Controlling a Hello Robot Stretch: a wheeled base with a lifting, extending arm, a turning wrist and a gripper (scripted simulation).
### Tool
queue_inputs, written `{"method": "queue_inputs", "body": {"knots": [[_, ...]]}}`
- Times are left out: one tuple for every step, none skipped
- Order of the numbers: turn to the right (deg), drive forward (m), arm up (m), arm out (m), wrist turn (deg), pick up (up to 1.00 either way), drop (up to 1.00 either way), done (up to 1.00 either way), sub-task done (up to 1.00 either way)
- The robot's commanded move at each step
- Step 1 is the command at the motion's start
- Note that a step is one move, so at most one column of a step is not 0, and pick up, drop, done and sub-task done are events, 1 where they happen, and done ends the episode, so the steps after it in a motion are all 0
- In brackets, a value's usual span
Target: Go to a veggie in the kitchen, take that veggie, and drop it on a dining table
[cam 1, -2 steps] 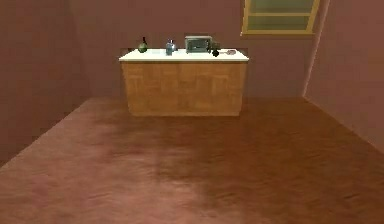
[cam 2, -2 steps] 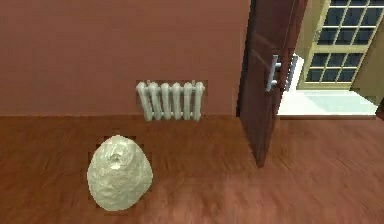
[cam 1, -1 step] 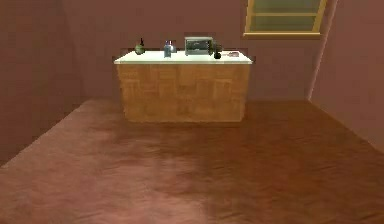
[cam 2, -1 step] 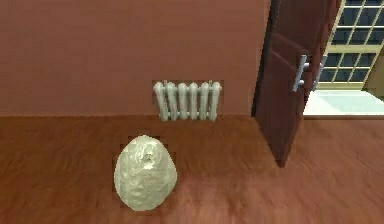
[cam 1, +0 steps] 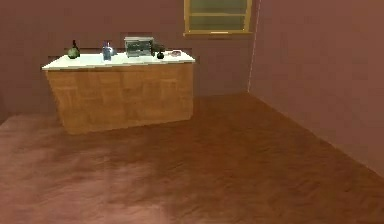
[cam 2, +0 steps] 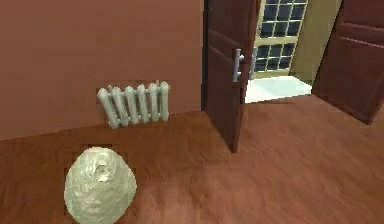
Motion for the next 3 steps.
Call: {"method": "queue_inputs", "body": {"knots": [[0.0, 1.00, 0.00, 0.00, 0.0, 0.00, 0.00, 0.00, 0.00], [0.0, 1.00, 0.00, 0.00, 0.0, 0.00, 0.00, 0.00, 0.00], [-45.0, 0.00, 0.00, 0.00, 0.0, 0.00, 0.00, 0.00, 0.00]]}}
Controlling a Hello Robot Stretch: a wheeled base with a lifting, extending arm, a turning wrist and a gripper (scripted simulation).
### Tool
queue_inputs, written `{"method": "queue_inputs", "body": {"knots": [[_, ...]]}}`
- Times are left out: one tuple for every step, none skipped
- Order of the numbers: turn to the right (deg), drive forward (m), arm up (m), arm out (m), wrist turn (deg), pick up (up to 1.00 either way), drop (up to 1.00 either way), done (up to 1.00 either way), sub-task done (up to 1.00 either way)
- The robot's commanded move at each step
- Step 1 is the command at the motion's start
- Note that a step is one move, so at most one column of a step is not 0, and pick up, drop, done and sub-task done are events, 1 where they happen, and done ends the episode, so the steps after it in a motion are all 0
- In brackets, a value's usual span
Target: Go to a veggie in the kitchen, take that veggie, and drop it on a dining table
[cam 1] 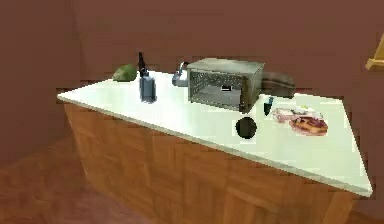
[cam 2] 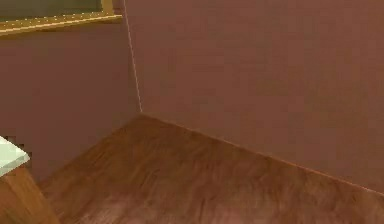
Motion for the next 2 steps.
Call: {"method": "queue_inputs", "body": {"knots": [[-45.0, 0.00, 0.00, 0.00, 0.0, 0.00, 0.00, 0.00, 0.00], [-24.0, 0.00, 0.00, 0.00, 0.0, 0.00, 0.00, 0.00, 0.00]]}}
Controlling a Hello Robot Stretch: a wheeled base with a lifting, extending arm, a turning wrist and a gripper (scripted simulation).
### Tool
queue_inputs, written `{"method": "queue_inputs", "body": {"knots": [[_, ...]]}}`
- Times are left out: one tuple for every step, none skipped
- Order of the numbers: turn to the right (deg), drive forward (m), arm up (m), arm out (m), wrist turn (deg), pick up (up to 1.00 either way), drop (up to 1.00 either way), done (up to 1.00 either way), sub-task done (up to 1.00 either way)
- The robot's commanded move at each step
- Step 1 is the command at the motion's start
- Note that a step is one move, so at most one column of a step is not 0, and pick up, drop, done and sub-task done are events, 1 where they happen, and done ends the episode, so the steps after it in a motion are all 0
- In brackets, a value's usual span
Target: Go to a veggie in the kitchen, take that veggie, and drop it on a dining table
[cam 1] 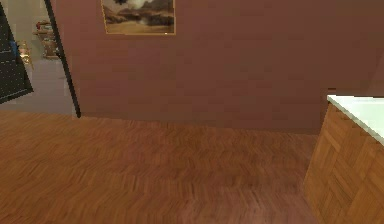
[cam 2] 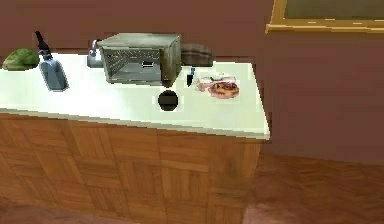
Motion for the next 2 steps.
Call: {"method": "queue_inputs", "body": {"knots": [[0.0, 0.00, 0.50, 0.00, 0.0, 0.00, 0.00, 0.00, 0.00], [0.0, 0.00, 0.38, 0.00, 0.0, 0.00, 0.00, 0.00, 0.00]]}}
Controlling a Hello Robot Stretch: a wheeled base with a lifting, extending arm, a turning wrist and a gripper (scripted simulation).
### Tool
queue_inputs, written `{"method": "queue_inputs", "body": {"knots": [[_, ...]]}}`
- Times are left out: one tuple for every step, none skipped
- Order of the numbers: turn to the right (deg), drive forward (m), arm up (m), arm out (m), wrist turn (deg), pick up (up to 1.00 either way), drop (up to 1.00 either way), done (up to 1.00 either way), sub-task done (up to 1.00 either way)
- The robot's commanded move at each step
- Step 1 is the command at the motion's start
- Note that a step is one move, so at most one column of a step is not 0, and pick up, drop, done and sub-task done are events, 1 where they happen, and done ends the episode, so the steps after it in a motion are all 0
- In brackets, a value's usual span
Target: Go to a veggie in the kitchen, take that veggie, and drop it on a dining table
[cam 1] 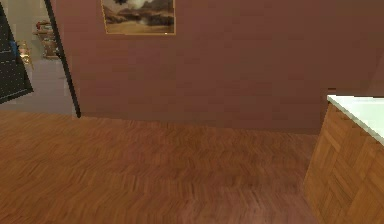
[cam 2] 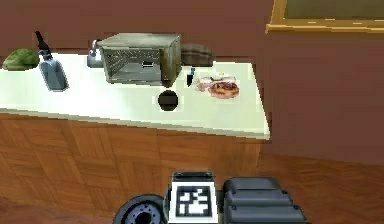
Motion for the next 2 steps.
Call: {"method": "queue_inputs", "body": {"knots": [[0.0, 0.00, 0.00, 0.50, 0.0, 0.00, 0.00, 0.00, 0.00], [0.0, 0.00, 0.00, 0.00, 45.0, 0.00, 0.00, 0.00, 0.00]]}}
